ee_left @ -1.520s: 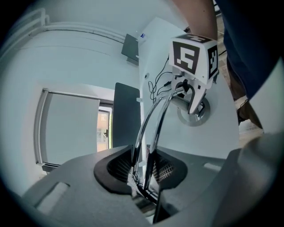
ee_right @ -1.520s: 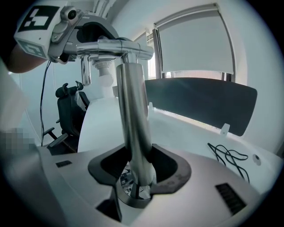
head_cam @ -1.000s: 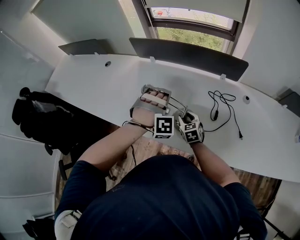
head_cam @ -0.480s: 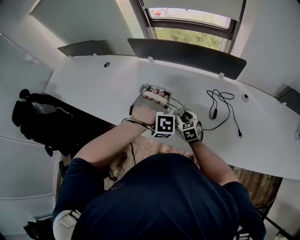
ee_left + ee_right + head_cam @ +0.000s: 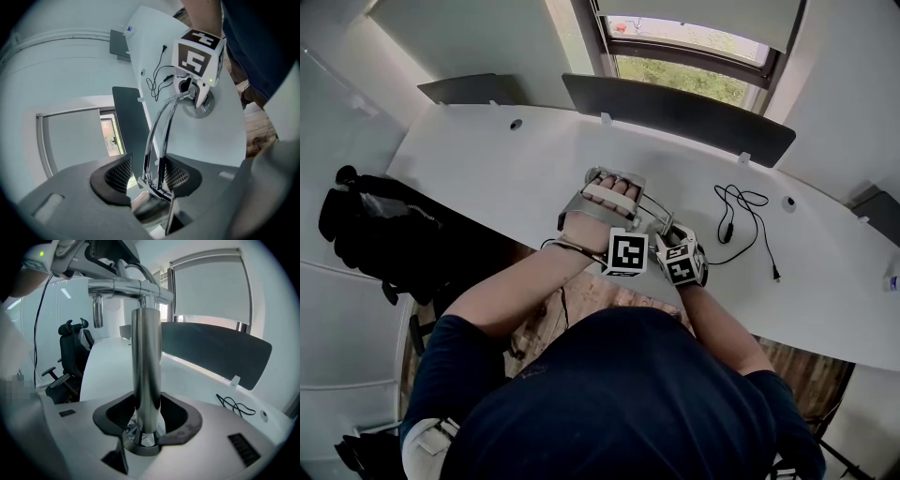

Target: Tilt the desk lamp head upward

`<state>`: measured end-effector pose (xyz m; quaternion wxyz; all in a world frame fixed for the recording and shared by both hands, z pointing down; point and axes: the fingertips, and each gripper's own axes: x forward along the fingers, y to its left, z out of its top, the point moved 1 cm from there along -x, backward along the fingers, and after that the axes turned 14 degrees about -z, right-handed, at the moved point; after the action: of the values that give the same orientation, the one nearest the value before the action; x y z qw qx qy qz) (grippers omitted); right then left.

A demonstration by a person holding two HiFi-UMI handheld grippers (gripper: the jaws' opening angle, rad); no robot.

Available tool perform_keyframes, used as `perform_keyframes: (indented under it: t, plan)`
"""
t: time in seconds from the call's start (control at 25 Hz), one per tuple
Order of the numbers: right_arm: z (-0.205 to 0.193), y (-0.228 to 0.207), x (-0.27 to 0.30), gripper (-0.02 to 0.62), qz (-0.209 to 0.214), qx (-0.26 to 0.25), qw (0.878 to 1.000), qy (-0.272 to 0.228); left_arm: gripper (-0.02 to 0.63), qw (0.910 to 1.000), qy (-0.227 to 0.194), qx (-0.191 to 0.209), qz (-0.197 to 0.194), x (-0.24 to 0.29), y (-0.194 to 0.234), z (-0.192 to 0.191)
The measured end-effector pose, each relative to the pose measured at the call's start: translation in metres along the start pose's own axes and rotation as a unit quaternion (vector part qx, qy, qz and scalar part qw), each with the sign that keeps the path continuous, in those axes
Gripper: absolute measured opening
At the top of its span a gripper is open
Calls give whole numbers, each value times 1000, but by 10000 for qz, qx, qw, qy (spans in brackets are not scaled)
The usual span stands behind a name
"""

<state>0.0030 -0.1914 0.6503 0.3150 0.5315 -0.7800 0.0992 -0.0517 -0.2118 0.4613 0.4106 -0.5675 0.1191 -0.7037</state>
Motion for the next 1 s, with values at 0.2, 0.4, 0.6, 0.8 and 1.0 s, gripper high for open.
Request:
perform_keyframes:
  t: [0.2, 0.4, 0.6, 0.8, 1.0]
  plan:
    - [3, -6, -13, 175, 25, 76, 9999, -142, 169, 9998, -172, -102, 68, -10, -4, -7]
    - [12, -10, -56, 175, 142, 412, 9987, -268, 169, 9954, -645, -695, 128, -26, -9, -6]
    - [32, -9, -87, 175, 282, 494, 9970, -530, 169, 9912, -805, -1034, 190, -37, -13, -16]
    - [62, -6, -118, 175, 494, 535, 9937, -847, 169, 9774, -1332, -1619, 274, -57, -14, -14]
    - [99, 0, -148, 169, 754, 665, 9875, -1212, 169, 9305, -2443, -2726, 105, -79, -12, -7]
